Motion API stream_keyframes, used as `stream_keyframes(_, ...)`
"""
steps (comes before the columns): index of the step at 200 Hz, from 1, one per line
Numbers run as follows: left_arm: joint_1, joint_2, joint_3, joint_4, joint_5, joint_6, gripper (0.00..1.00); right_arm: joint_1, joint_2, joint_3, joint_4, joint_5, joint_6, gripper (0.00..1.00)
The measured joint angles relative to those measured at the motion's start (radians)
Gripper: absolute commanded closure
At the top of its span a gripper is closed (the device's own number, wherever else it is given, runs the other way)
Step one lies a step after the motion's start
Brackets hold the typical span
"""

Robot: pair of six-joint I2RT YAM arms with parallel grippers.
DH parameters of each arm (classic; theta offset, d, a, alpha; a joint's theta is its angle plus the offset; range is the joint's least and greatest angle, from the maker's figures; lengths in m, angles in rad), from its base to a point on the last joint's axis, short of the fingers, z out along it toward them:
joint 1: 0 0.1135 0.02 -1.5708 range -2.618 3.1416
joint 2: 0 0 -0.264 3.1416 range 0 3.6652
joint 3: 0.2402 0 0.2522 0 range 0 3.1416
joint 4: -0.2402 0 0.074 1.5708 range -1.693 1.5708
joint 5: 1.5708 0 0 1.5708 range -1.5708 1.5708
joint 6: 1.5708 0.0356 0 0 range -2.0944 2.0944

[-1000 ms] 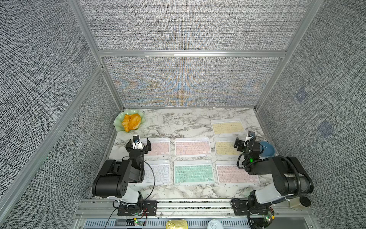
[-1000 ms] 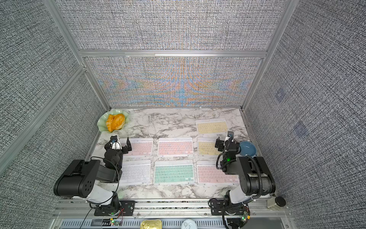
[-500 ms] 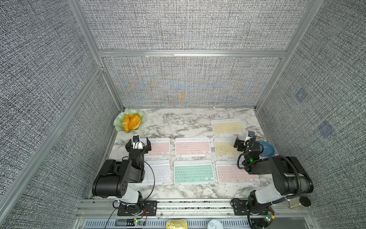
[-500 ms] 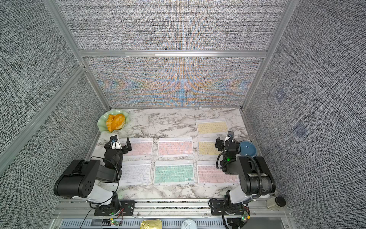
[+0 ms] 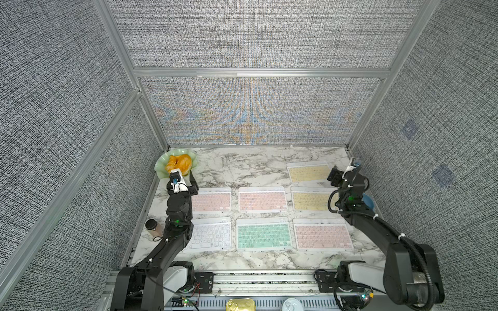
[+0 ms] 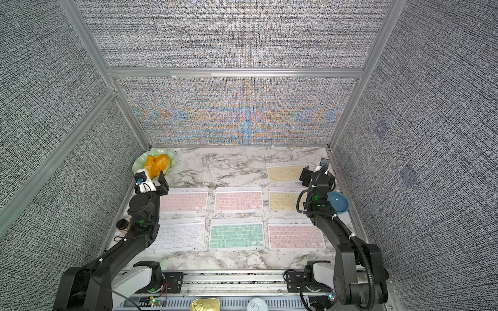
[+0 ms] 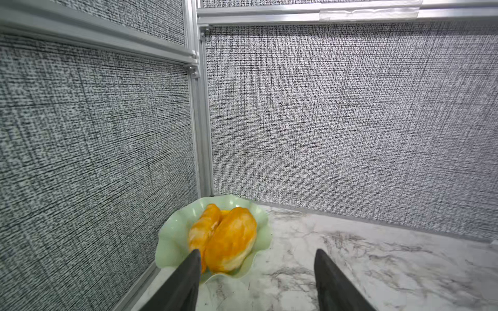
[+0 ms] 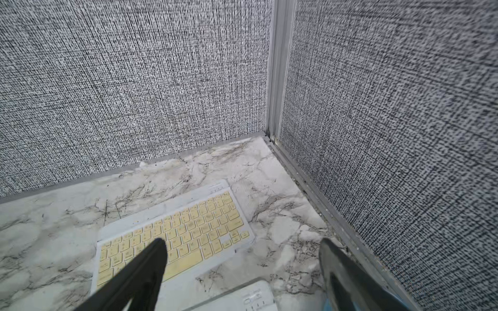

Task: Stack the numeric keypads
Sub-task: Move the numeric keypad to the center of the board.

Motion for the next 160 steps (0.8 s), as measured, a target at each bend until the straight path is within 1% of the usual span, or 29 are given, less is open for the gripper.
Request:
stream_keyframes(32,-0.024,0.072,0.159,-0.256,0.082,-0.096,0.36,0.02,0.212,0.249,-0.315,-0.107,0.035,0.18)
stream_keyframes(45,-0.05,0.1,0.198,-0.328,0.1,-0.123,0.36,0.034,0.286,0.321,-0.383,-0.147,0.045,0.18)
stream_keyframes(64,-0.084,0.135,0.233,-0.403,0.123,-0.15,0.36,0.055,0.366,0.383,-0.453,-0.203,0.052,0.18)
stream_keyframes(104,-0.132,0.201,0.273,-0.47,0.153,-0.17,0.36,0.074,0.523,0.526,-0.536,-0.253,0.068,0.18)
stream_keyframes(160,-0.151,0.252,0.29,-0.485,0.174,-0.177,0.37,0.09,0.677,0.673,-0.612,-0.278,0.09,0.18)
